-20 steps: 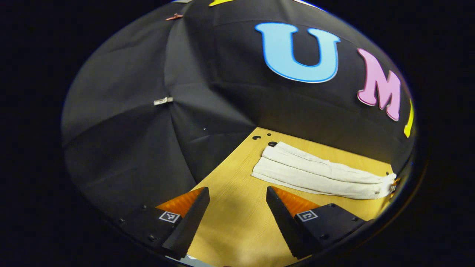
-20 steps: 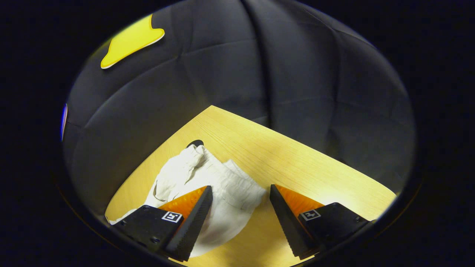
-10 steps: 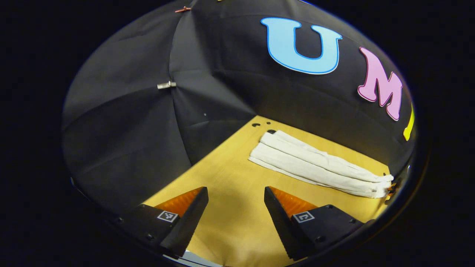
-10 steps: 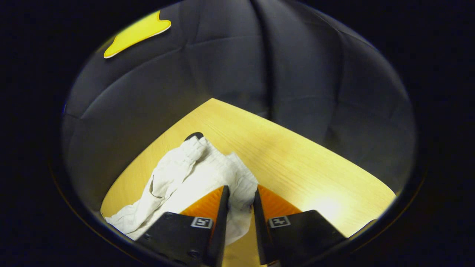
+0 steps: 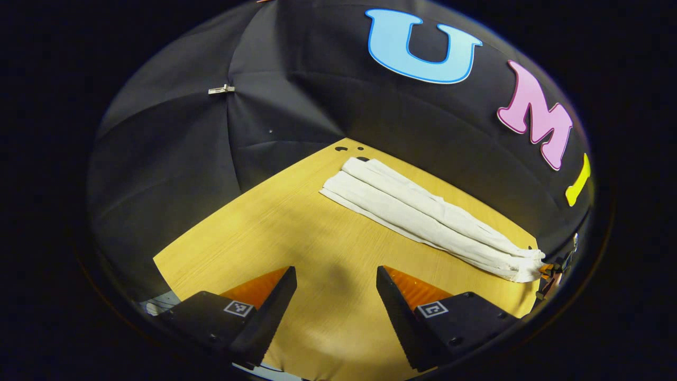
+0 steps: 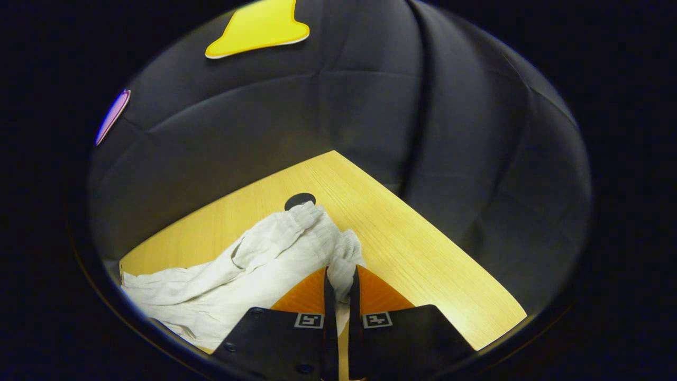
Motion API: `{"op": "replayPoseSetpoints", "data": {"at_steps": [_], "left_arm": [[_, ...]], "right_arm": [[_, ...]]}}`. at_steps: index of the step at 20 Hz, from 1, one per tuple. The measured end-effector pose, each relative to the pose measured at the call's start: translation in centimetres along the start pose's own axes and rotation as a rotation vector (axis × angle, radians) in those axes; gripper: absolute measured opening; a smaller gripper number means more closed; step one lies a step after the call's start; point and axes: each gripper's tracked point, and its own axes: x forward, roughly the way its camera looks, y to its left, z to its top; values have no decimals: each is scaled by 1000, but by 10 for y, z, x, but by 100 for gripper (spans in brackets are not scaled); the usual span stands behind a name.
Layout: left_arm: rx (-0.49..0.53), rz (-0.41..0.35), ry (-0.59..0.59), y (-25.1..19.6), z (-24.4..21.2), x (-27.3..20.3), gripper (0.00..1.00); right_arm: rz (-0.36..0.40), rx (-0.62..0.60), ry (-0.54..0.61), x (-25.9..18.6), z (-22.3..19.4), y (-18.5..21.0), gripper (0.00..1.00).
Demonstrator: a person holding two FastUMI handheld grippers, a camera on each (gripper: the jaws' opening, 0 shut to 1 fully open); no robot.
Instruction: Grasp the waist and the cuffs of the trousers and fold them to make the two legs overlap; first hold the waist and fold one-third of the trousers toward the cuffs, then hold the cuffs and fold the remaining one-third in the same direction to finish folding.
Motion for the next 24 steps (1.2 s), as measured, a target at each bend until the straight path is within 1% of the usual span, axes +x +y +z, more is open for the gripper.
{"op": "replayPoseSetpoints", "data": {"at_steps": [2,4,6,9,10,12,14,18,21,24], "left_arm": [[7,-13,-6,-2,2,0,96],[16,-18,-8,-1,1,-3,96],[20,-28,-16,-1,3,-7,96],[44,-34,-25,4,-1,-12,96],[48,-20,-28,9,-3,-12,96],[25,-29,-12,8,-13,-12,97],[11,-40,2,3,-22,-12,96],[36,-43,20,1,-34,-15,96],[48,-35,18,2,-33,-15,96],[27,-39,7,1,-26,-12,96]], "right_arm": [[18,3,-33,-13,16,6,12],[46,-36,-73,-26,32,20,12],[76,-93,-123,-37,45,40,12],[139,-145,-188,-66,72,78,12],[163,-160,-209,-76,77,87,11],[196,-219,-248,-91,83,114,11],[235,-274,-280,-103,85,138,11],[311,-334,-331,-125,90,170,11],[364,-370,-356,-135,84,198,11],[435,-392,-373,-144,69,230,11]]}}
